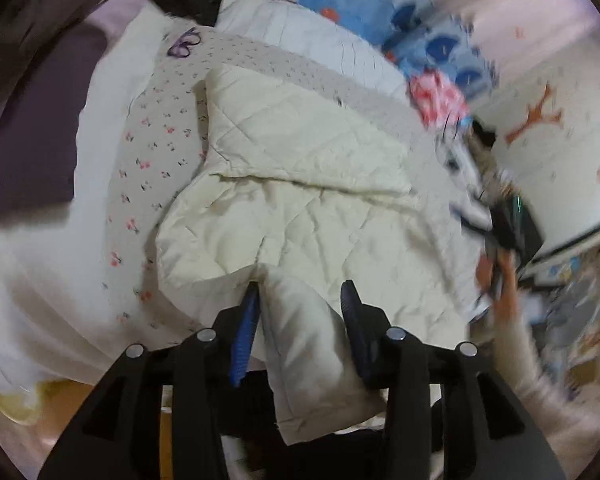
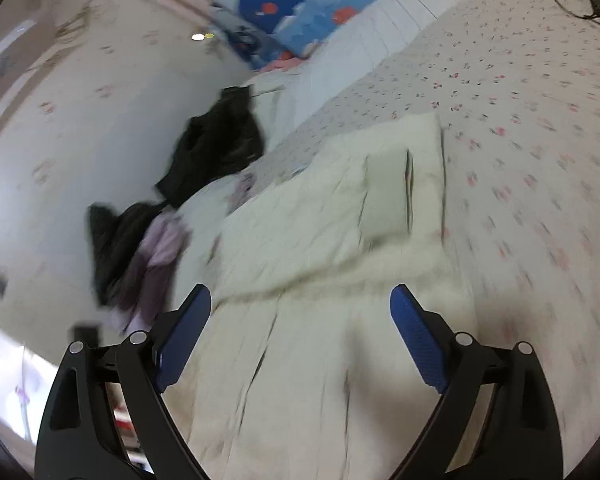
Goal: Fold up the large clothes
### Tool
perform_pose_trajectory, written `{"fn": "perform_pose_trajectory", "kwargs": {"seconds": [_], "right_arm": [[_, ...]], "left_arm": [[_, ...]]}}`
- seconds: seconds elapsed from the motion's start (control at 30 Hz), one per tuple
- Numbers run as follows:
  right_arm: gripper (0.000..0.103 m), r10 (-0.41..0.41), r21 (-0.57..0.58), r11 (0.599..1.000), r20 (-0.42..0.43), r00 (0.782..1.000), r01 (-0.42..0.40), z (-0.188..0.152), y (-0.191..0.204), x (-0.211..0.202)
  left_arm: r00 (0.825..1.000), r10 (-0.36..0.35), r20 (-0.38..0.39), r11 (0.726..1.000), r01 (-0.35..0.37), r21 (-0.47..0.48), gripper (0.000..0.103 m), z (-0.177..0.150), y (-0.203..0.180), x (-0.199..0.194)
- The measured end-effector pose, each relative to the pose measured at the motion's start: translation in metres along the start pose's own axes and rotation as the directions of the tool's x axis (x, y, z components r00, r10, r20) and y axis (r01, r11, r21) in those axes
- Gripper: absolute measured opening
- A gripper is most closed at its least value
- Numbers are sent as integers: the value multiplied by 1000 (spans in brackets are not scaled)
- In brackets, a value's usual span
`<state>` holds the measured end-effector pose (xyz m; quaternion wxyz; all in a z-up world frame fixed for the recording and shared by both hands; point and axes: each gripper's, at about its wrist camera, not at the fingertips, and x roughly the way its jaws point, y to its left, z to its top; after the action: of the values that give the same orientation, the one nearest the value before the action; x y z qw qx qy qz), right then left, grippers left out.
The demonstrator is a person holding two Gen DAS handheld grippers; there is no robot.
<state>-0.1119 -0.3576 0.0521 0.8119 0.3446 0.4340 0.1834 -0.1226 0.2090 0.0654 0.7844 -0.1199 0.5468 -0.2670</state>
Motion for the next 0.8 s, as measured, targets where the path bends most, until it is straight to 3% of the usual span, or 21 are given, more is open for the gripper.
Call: {"fn": "perform_pose_trajectory", "kwargs": {"seconds": [0.03,0.1,0.2,0.23,0.27,0.3,0.37,0.5,0.57,0.63,0.8], "right_arm": [[88,-55,8,998,-8,998,55,13,-5,23],[88,-111,22,993,-28,993,112,25,-17,52],[85,-178,-5,984,-29,984,178,26,-21,83],[75,-206,-40,978,-22,978,205,24,-17,89],[57,-220,-69,973,-21,975,218,22,-13,92],[49,-230,-92,969,-21,973,228,19,-11,94],[23,-224,-115,968,3,975,223,17,-2,91],[17,-180,-178,964,103,978,196,27,34,59],[8,-153,-206,961,165,974,186,34,55,37],[8,-138,-219,958,223,965,188,42,67,15],[8,-217,-161,954,221,951,255,47,35,14]], "left_arm": [[999,37,-5,999,-37,16,44,-2,0,-4],[992,126,9,992,-127,26,63,-11,8,-22],[980,198,-4,980,-198,-7,68,-31,31,-49],[972,236,-3,971,-236,-33,69,-37,41,-60],[964,265,4,963,-264,-62,70,-42,51,-67],[960,280,22,955,-276,-109,71,-48,62,-76],[967,246,60,959,-234,-160,74,-52,73,-82],[981,143,129,982,-124,-142,74,-36,60,-56],[983,89,162,990,-69,-126,74,-22,48,-35],[981,31,190,993,-8,-120,74,-3,36,-12],[970,-59,236,987,93,-134,75,54,13,59]]}}
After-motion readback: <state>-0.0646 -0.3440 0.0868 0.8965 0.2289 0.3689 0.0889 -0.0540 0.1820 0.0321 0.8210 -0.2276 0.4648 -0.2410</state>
